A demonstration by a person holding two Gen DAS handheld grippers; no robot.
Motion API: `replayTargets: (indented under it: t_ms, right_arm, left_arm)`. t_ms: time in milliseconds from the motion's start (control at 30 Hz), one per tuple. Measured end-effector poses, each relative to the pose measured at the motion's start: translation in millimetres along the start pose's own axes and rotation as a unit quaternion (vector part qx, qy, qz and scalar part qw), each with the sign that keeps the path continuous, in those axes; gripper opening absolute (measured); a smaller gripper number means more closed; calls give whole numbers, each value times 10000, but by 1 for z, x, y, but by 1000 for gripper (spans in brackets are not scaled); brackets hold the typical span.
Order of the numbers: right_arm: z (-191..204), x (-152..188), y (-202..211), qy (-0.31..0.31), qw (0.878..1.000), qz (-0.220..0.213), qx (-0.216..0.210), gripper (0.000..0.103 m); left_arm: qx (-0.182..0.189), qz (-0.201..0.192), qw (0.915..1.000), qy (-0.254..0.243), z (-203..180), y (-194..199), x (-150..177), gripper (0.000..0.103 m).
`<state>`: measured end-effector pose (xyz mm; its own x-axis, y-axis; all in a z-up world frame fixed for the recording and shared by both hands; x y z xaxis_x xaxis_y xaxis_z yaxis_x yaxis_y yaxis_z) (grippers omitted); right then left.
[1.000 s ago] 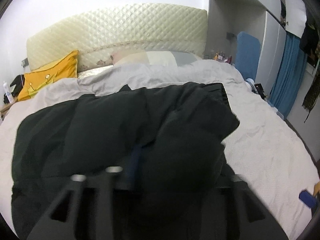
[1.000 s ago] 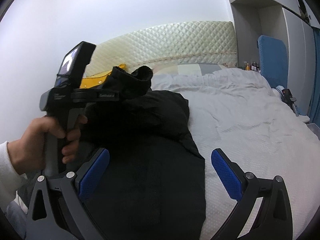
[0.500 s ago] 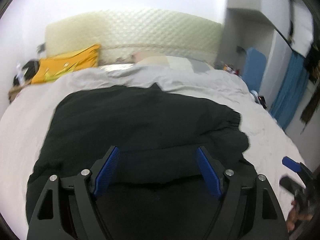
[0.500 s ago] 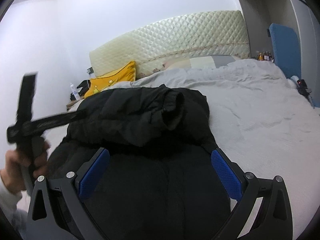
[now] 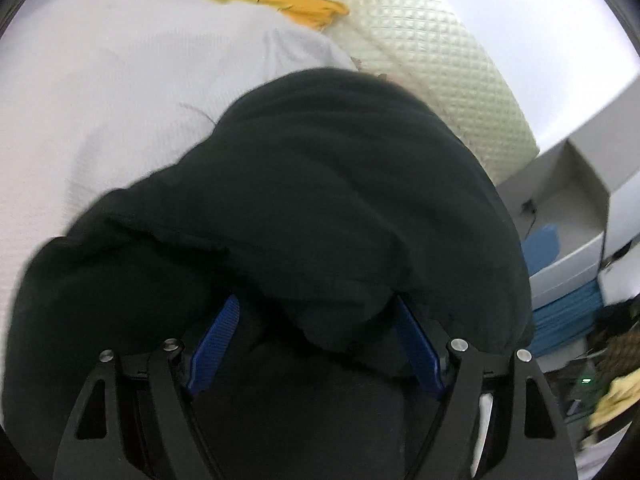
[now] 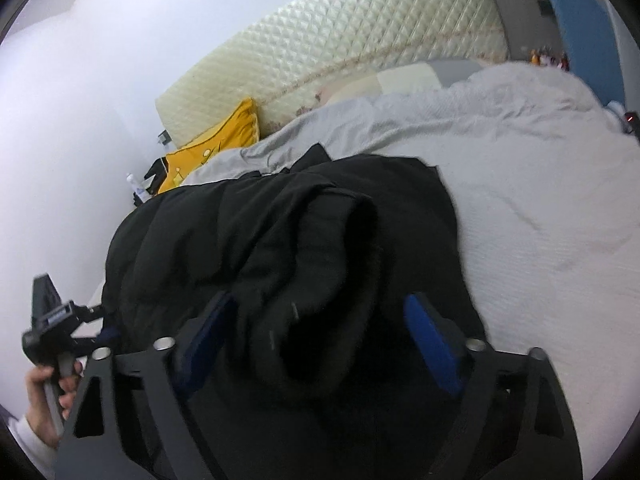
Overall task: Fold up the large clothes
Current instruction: 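Grasp the jacket hem with the left gripper while the right gripper grasps it too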
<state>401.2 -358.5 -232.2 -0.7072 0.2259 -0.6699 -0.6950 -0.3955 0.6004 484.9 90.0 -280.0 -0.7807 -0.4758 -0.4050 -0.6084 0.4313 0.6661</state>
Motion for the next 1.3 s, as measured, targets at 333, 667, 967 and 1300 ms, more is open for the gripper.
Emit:
replayTargets:
  t_ms: [333,667,967,1300]
  right_arm:
    - [73,-47,-21,1322,9905,-326,178,25]
    - [68,-37,-86,1466,9838,270,993,29]
    - [47,-18,-115,1467,9832,346,1029,33]
    - [45,-26,-50,1304,9866,-281,940,69]
  left_arm:
    - [74,-647,9978,-157,-12,4,-46,29]
    - [-1163,-543,9825,-1351,-17,-13,-56,22]
    - [-1498,-160,9744,-1666,-16,-56,-46,25]
    - [-1775,-485,9536,-2382,-39,7,-32,50]
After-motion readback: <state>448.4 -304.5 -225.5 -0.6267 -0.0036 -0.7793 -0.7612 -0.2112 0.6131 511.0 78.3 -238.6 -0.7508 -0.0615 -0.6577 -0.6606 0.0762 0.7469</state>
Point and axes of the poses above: each gripper's, at about its wrist camera, not at the fingertips, and y roughly against the way its jaws point, z to its left, x to its underside, the point moved 4 cm from there along -y, roughly the way its jaws point
